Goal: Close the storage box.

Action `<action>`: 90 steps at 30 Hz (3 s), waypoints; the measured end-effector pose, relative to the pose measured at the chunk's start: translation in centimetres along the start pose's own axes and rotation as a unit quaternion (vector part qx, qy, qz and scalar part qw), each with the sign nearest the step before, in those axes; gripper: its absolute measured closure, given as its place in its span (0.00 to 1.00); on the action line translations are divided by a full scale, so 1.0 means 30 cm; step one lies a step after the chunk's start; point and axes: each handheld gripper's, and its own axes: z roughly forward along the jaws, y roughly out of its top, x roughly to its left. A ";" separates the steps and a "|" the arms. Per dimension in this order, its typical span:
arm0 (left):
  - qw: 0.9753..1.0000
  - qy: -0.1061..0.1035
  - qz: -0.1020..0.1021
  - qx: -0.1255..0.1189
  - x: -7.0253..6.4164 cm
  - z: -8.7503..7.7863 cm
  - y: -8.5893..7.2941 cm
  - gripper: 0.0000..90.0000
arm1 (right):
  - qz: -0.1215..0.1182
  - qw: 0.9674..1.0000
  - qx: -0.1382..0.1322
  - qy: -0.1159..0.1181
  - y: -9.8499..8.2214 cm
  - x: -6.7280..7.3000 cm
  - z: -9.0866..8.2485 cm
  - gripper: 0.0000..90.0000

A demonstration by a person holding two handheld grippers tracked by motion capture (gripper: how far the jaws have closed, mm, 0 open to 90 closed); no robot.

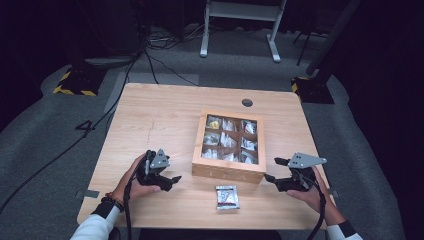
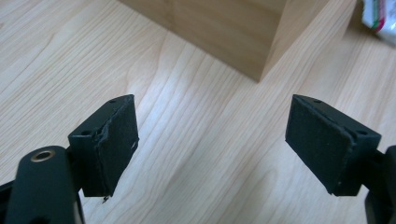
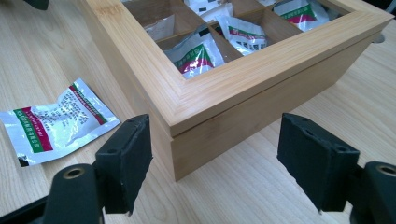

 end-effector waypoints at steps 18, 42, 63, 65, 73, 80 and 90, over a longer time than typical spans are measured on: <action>1.000 0.011 -0.014 0.025 0.011 0.014 -0.096 0.23 | 0.000 1.000 0.011 -0.023 -0.022 -0.036 -0.030 0.28; 0.998 0.002 -0.064 0.010 0.022 0.013 -0.126 0.22 | 0.013 0.995 0.067 -0.068 -0.129 -0.086 -0.036 0.28; 0.998 0.005 -0.066 0.011 0.020 0.011 -0.127 0.22 | 0.082 0.991 0.061 -0.090 -0.290 -0.124 -0.069 0.28; 0.998 0.005 -0.067 0.010 0.019 0.011 -0.127 0.22 | 0.086 0.990 0.059 -0.090 -0.300 -0.122 -0.075 0.27; 0.998 0.005 -0.067 0.010 0.019 0.011 -0.128 0.22 | 0.112 0.988 0.057 -0.094 -0.356 -0.120 -0.085 0.25; 0.998 0.005 -0.067 0.010 0.019 0.011 -0.128 0.22 | 0.123 0.985 0.050 -0.107 -0.379 -0.119 -0.106 0.24; 0.998 0.005 -0.068 0.010 0.019 0.010 -0.129 0.21 | 0.125 0.985 0.051 -0.109 -0.377 -0.119 -0.103 0.23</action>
